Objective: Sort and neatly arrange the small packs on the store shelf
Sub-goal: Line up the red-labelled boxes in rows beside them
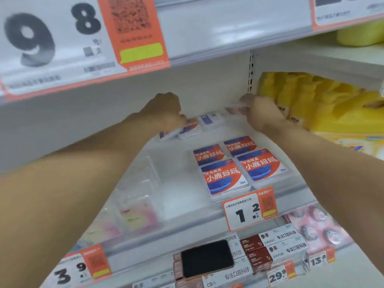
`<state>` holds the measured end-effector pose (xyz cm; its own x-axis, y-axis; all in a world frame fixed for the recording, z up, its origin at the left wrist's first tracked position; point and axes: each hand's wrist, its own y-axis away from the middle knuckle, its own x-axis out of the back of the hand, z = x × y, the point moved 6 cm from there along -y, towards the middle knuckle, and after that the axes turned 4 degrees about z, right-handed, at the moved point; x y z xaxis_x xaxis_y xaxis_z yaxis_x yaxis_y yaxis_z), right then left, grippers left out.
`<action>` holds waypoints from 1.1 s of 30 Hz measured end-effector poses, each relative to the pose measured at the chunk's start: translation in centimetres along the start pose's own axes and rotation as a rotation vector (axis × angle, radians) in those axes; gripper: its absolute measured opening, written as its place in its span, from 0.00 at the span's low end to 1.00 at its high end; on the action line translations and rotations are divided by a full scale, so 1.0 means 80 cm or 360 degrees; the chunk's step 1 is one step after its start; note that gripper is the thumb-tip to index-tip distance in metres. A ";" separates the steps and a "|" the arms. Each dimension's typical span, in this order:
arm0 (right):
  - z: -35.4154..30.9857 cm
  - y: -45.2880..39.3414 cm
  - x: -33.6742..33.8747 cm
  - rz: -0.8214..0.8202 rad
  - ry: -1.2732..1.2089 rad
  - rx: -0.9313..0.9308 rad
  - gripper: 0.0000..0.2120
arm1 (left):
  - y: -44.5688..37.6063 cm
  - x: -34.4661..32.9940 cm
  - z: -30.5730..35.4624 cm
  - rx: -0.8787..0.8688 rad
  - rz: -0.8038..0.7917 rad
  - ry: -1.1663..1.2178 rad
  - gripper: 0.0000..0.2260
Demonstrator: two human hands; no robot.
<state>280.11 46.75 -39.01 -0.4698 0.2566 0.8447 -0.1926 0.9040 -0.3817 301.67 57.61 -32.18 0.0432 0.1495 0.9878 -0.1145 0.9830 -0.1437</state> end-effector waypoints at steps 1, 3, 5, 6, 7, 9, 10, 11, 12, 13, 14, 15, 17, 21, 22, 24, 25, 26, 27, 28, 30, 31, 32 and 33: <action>-0.003 0.007 0.014 0.0152 -0.0214 -0.0048 0.17 | -0.020 -0.011 -0.013 0.0014 -0.0091 -0.0049 0.22; -0.007 0.028 0.038 0.0362 -0.0645 -0.0148 0.17 | -0.052 -0.039 -0.035 0.0043 -0.0267 -0.0141 0.33; -0.005 0.048 0.053 0.0430 -0.1025 -0.0283 0.17 | -0.072 -0.062 -0.047 0.0077 -0.0428 -0.0248 0.46; -0.004 0.053 0.055 0.0429 -0.1134 -0.0332 0.15 | -0.077 -0.072 -0.051 0.0089 -0.0507 -0.0281 0.51; -0.004 0.056 0.054 0.0398 -0.1184 -0.0356 0.13 | -0.080 -0.078 -0.054 0.0088 -0.0571 -0.0299 0.54; -0.006 0.058 0.046 0.0294 -0.1202 -0.0351 0.08 | -0.084 -0.088 -0.054 0.0059 -0.0595 -0.0302 0.54; -0.006 0.058 0.042 0.0262 -0.1200 -0.0335 0.06 | -0.086 -0.090 -0.052 0.0040 -0.0556 -0.0293 0.51; -0.006 0.059 0.039 0.0242 -0.1186 -0.0318 0.05 | -0.088 -0.092 -0.051 0.0030 -0.0517 -0.0275 0.47; -0.007 0.061 0.037 0.0238 -0.1151 -0.0297 0.05 | -0.090 -0.093 -0.051 0.0032 -0.0496 -0.0261 0.42; -0.008 0.062 0.035 0.0243 -0.1107 -0.0273 0.07 | -0.089 -0.094 -0.053 0.0039 -0.0508 -0.0274 0.35; -0.010 0.062 0.034 0.0238 -0.1059 -0.0249 0.09 | -0.085 -0.095 -0.056 0.0050 -0.0546 -0.0311 0.30; -0.014 0.062 0.034 0.0226 -0.1022 -0.0227 0.10 | -0.082 -0.097 -0.060 0.0047 -0.0575 -0.0342 0.28; -0.019 0.061 0.036 0.0194 -0.0988 -0.0211 0.11 | -0.080 -0.101 -0.065 0.0000 -0.0557 -0.0326 0.27; -0.011 0.061 0.037 0.0090 -0.0886 -0.0339 0.11 | -0.074 -0.086 -0.071 0.0031 -0.0379 -0.0112 0.19; -0.008 0.063 0.038 0.0063 -0.0886 -0.0394 0.12 | -0.071 -0.075 -0.069 0.0025 -0.0313 -0.0073 0.16; -0.002 0.068 0.039 0.0002 -0.0919 -0.0492 0.15 | -0.060 -0.053 -0.063 -0.0030 -0.0195 -0.0062 0.11; -0.001 0.070 0.040 -0.0025 -0.0897 -0.0490 0.18 | -0.052 -0.042 -0.058 -0.0082 -0.0136 -0.0053 0.10; -0.001 0.072 0.042 -0.0049 -0.0828 -0.0452 0.22 | -0.044 -0.033 -0.053 -0.0137 -0.0085 -0.0026 0.10; -0.002 0.074 0.043 -0.0073 -0.0729 -0.0404 0.24 | -0.034 -0.024 -0.050 -0.0187 -0.0044 0.0027 0.10; -0.003 0.076 0.044 -0.0102 -0.0627 -0.0362 0.25 | -0.023 -0.017 -0.047 -0.0222 -0.0019 0.0090 0.10; -0.004 0.081 0.044 -0.0196 -0.0461 -0.0347 0.21 | -0.002 -0.002 -0.041 -0.0292 0.0045 0.0215 0.11; -0.003 0.084 0.043 -0.0261 -0.0375 -0.0362 0.19 | 0.005 0.004 -0.037 -0.0328 0.0087 0.0277 0.12; -0.002 0.087 0.041 -0.0333 -0.0295 -0.0384 0.17 | 0.012 0.011 -0.031 -0.0370 0.0114 0.0346 0.12; -0.001 0.090 0.040 -0.0402 -0.0238 -0.0411 0.17 | 0.018 0.015 -0.025 -0.0395 0.0114 0.0419 0.13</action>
<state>277.27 54.11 -39.04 -0.5593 -0.0203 0.8287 -0.1039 0.9935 -0.0458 303.52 59.45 -31.29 0.3013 0.2096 0.9302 0.1162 0.9602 -0.2540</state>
